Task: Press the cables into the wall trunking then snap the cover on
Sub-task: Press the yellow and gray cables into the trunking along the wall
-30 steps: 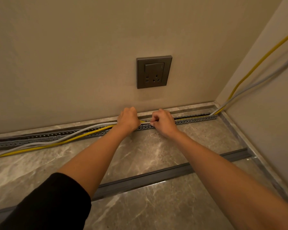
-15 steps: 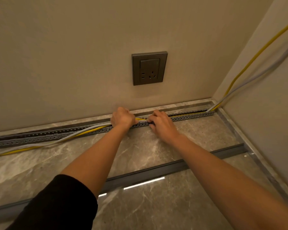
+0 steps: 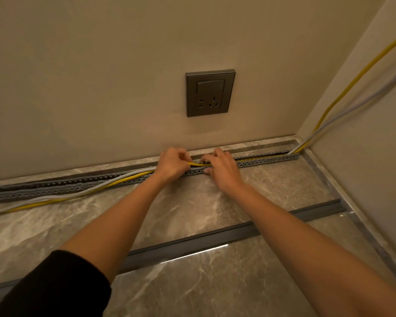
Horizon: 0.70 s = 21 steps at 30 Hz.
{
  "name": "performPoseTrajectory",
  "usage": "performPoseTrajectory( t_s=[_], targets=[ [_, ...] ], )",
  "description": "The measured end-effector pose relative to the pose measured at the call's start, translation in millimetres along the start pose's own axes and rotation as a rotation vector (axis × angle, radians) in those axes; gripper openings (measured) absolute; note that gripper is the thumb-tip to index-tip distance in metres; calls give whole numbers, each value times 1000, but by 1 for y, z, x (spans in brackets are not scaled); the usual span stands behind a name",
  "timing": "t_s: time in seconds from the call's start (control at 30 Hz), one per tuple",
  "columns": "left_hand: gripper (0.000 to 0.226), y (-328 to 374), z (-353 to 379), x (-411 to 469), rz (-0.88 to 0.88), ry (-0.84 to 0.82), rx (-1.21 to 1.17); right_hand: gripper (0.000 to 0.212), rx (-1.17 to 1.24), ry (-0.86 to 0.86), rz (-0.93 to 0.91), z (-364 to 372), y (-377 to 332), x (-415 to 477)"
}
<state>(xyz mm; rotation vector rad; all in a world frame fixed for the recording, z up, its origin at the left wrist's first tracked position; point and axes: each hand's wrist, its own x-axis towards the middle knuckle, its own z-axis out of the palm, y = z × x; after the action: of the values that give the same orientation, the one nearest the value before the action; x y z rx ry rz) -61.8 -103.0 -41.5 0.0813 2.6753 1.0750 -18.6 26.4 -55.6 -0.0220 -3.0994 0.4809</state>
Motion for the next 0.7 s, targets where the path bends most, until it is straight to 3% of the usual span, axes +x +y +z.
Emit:
performPoseTrajectory(
  t_s=[0.13, 0.23, 0.33, 0.7],
  targets=[
    [16, -15, -8, -7, 253, 27, 115, 35, 5, 2, 28, 0, -2, 2],
    [21, -15, -6, -10, 497, 15, 404, 33, -1, -16, 43, -4, -4, 4],
    [25, -15, -3, -13, 612, 20, 606, 32, -10, -14, 48, -5, -6, 3],
    [36, -22, -1, -20, 530, -33, 716, 29, -45, -6, 96, -6, -12, 4]
  ],
)
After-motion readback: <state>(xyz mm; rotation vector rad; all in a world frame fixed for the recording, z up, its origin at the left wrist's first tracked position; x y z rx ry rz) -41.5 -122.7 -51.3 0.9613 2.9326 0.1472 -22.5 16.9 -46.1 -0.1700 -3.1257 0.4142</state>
